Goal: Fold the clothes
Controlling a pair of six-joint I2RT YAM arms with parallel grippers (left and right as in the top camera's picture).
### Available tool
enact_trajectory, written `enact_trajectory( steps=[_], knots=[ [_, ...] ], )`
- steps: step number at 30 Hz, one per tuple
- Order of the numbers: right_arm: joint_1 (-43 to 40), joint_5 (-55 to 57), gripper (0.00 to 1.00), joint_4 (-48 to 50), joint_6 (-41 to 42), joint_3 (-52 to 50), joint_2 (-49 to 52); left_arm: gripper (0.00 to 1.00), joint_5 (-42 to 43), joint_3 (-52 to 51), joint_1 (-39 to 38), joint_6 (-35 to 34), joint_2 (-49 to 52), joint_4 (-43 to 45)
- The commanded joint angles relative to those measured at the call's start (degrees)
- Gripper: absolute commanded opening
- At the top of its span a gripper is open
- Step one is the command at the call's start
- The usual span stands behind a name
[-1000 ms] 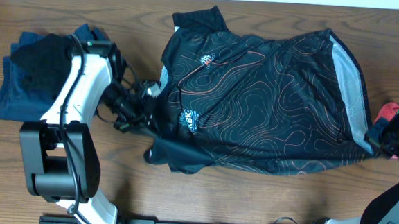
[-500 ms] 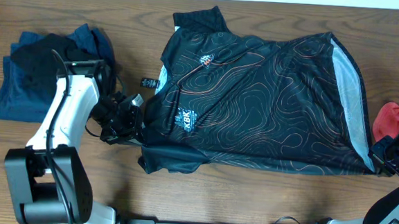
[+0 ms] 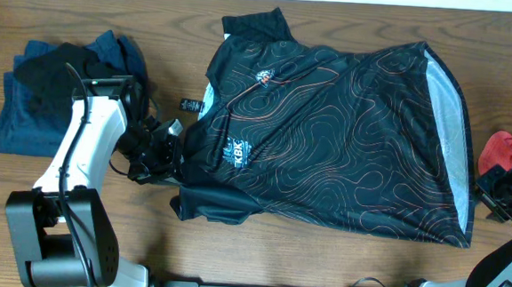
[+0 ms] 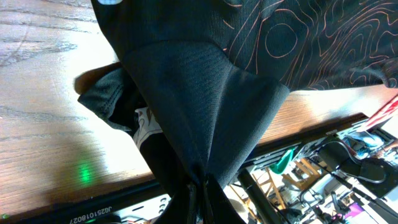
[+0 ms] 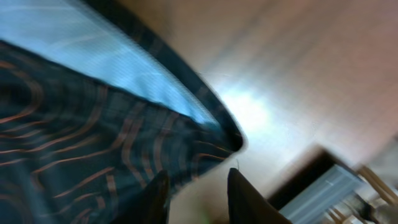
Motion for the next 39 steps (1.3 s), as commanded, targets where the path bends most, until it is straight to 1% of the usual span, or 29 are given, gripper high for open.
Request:
enact_trajectory(
  steps=[1,5,9,11,13,15,22,27,36,39],
  knots=[
    [-0.15,-5.01,0.32,1.44,-3.19,-1.64,-0.04,0.06,-0.5,-0.26,0.22,-0.57,-0.26,-0.15],
    [-0.15,-5.25,0.31,6.29,-3.21,-5.6,-0.04,0.06,-0.5,-0.26,0.2,-0.57,-0.26,0.37],
    [-0.15,-7.04,0.42,13.84,-3.19,-11.32,-0.04,0.06,-0.5,-0.26,0.2,-0.55,-0.26,0.87],
    [-0.15,-8.74,0.49,17.53,-3.21,-13.9,-0.04,0.06,-0.5,-0.26,0.2,-0.55,-0.26,1.09],
    [-0.15,-9.81,0.53,19.5,-3.19,-15.58,-0.04,0.06,-0.5,-0.26,0.22,-0.55,-0.26,1.38],
    [-0.15,-10.34,0.54,20.83,-3.19,-16.9,-0.04,0.06,-0.5,-0.26,0.2,-0.57,-0.26,2.19],
    [-0.15,-10.34,0.56,22.47,-3.21,-17.7,-0.04,0.06,-0.52,-0.26,0.22,-1.86,-0.26,7.43],
    [-0.15,-10.34,0.54,24.83,-4.15,-17.7,-0.04,0.06,-0.52,-0.26,0.2,-3.15,-0.24,10.58],
    [-0.15,-10.34,0.51,26.29,-4.28,-17.7,-0.04,0.06,-0.52,-0.26,0.2,-3.13,-0.22,10.97],
    [-0.15,-10.34,0.47,26.29,-4.28,-17.86,-0.04,0.06,-0.52,-0.26,0.22,-3.13,-0.22,10.99]
  ],
)
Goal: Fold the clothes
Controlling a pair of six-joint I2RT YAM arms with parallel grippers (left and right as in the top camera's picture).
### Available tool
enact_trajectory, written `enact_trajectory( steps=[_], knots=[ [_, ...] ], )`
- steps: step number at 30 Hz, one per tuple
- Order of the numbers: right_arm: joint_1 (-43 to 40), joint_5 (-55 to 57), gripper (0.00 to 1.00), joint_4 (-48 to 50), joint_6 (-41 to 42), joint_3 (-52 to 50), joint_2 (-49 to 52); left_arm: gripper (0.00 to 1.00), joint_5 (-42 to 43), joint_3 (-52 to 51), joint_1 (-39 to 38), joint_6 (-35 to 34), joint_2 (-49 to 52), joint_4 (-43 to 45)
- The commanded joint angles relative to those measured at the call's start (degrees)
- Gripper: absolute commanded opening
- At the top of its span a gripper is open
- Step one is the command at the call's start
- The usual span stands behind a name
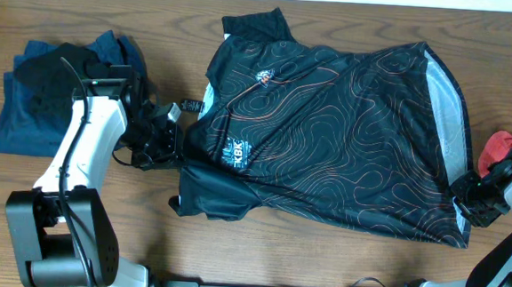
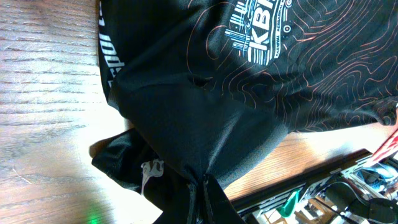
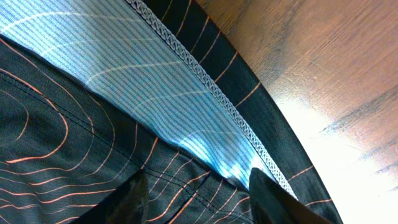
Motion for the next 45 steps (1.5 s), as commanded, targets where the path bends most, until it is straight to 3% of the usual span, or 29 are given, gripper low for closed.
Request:
enact_trajectory(
  steps=[1,14,20,22,41,45],
  knots=[
    [-0.17,-0.42,0.46,0.07,-0.48,-0.5,-0.04,0.06,-0.48,-0.26,0.2,-0.31,-0.22,0.09],
    [-0.17,-1.49,0.41,2.56,-0.46,-3.61,-0.04,0.06,-0.48,-0.26,0.2,-0.31,-0.22,0.09],
    [-0.17,-1.92,0.07,2.32,-0.44,-3.61,-0.04,0.06,-0.48,-0.26,0.2,-0.33,-0.22,0.07],
    [-0.22,-1.9,0.01,1.86,-0.44,-3.58,-0.04,0.06,-0.48,-0.26,0.2,-0.31,-0.2,0.07],
    [-0.35,2.19,0.04,-3.43,-0.22,-3.45,-0.04,0.06,-0.48,-0.26,0.2,-0.31,-0.22,0.26],
    [-0.35,2.19,0.04,-3.43,-0.24,-3.45,-0.04,0.13,-0.48,-0.26,0.22,-0.31,-0.22,0.5]
  ],
)
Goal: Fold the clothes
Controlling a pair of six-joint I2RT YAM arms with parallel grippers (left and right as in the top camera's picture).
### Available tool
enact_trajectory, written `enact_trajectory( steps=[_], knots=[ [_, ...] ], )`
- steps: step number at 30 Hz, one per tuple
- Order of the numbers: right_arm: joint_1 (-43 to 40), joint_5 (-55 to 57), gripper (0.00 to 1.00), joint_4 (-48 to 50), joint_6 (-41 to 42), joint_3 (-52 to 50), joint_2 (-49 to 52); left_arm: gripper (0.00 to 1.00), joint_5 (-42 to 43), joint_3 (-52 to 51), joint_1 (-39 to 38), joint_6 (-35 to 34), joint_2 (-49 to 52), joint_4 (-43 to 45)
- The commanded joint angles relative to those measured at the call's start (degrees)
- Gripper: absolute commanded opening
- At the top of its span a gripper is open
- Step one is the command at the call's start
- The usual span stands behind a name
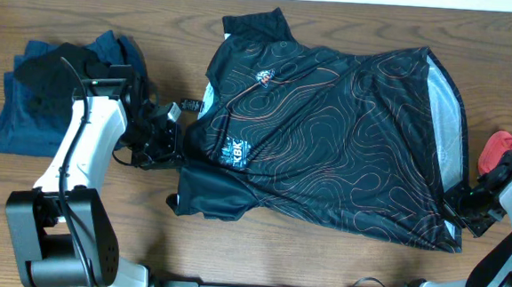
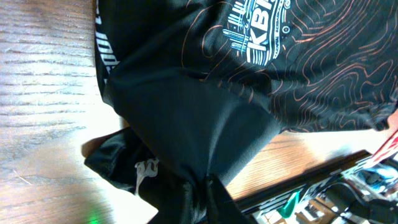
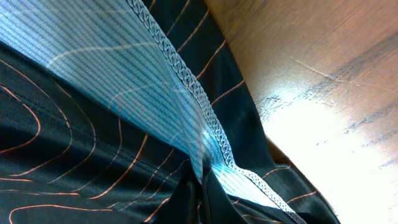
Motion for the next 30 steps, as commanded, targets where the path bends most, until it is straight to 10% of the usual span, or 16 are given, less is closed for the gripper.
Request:
enact_trajectory(
  steps=[1,11,21,30],
  knots=[
    [-0.35,2.05,0.04,-0.26,-0.04,-0.46,0.07,0.13,-0.46,-0.26,0.22,-0.13,-0.2,0.68],
    [-0.33,2.08,0.04,-0.26,-0.07,-0.46,0.07,0.06,5.33,-0.26,0.22,-12.22,-0.22,22.91],
    [-0.33,2.05,0.08,0.57,-0.04,-0.46,0.07,0.17,4.9,-0.24,0.22,-3.65,-0.81,-0.44],
    [-0.33,2.05,0.1,0.57,-0.04,-0.46,0.07,0.53,-13.09,-1.03,0.02,-6.64,-1.38,-1.73]
  ],
)
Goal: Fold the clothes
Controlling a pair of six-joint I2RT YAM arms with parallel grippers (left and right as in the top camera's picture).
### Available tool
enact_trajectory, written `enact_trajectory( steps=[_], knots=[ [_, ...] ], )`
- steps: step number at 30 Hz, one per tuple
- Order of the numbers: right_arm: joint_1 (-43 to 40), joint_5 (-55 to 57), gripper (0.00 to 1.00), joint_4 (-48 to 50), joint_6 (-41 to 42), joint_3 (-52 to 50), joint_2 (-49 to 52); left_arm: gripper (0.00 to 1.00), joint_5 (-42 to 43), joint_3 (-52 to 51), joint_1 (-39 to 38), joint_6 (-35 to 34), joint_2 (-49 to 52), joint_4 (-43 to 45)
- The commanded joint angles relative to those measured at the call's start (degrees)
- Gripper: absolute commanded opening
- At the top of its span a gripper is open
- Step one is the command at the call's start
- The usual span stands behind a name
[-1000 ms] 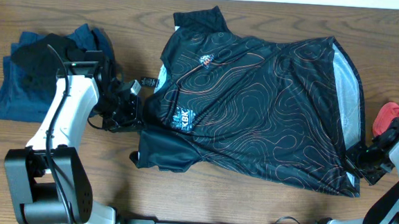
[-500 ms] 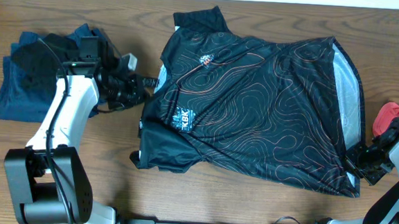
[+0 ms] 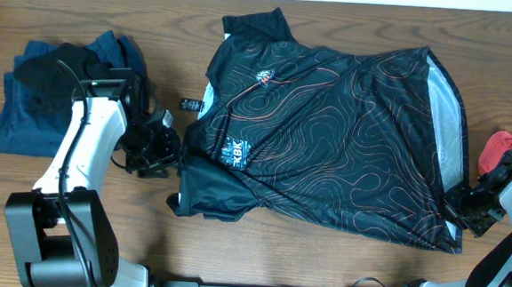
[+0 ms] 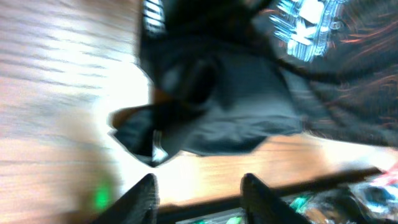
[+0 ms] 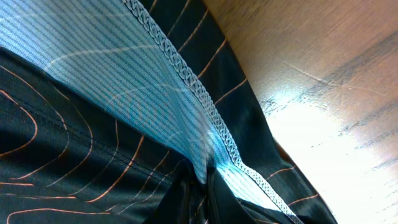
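Note:
A black jersey with orange contour lines and pale blue side panels lies spread flat on the wooden table. Its near left sleeve lies loose and rumpled, also seen as the sleeve in the blurred left wrist view. My left gripper stands open just left of the sleeve, with nothing between its fingers. At the near right corner, my right gripper is shut on the jersey's pale blue hem panel.
A pile of dark blue and black clothes sits at the far left. A red cloth lies at the right edge beside the right arm. A small black tag lies left of the jersey.
My left gripper has opened and let go of the sleeve, and it now sits slightly left of it. The right gripper stays shut on the hem corner. The jersey has not shifted.
At first my left gripper was shut on the sleeve and my right gripper stood open to the right of the hem. Then the right gripper was open over the hem corner. Then it was shut on the hem. Now the left gripper has released the sleeve.

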Motion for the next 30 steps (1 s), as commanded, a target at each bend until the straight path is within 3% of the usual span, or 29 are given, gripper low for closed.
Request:
enact_trajectory(
  steps=[1,10,17,18,19,20,21,22,27,30],
  knots=[
    [-0.33,1.46,0.1,0.22,-0.07,-0.46,0.07,0.56,-6.23,-1.14,-0.09,-0.7,-1.05,1.14],
    [-0.33,1.44,0.1,0.22,-0.07,-0.46,0.07,0.59,0.35,-10.82,-1.44,-0.63,-1.05,12.52],
    [-0.33,1.46,0.1,0.2,-0.07,-0.46,0.07,0.58,4.94,-12.35,-4.63,1.07,-1.05,15.3],
    [-0.33,1.46,0.1,0.17,-0.07,-0.46,0.07,0.55,4.76,-12.35,-5.05,1.07,-1.05,15.47],
    [-0.33,1.44,0.1,0.13,-0.07,-0.46,0.07,0.46,4.7,-12.35,-5.38,1.07,-1.05,15.52],
    [-0.33,1.46,0.1,0.02,-0.07,-0.46,0.07,0.33,4.68,-12.35,-5.6,1.07,-1.05,15.5],
    [-0.33,1.46,0.1,-0.09,-0.07,-0.46,0.07,0.13,4.68,-12.35,-5.6,1.05,-1.05,15.5],
    [-0.33,1.46,0.1,-0.17,-0.07,-0.46,0.07,0.07,4.68,-12.35,-5.6,1.05,-1.05,15.5],
    [-0.33,1.44,0.08,-0.22,-0.07,-0.46,0.07,0.06,7.45,-10.25,-5.49,0.9,-2.21,11.34],
    [-0.33,1.4,0.01,-0.66,-0.07,-0.46,0.07,0.06,11.69,-6.47,-5.42,2.36,-5.01,6.62]
  ],
)
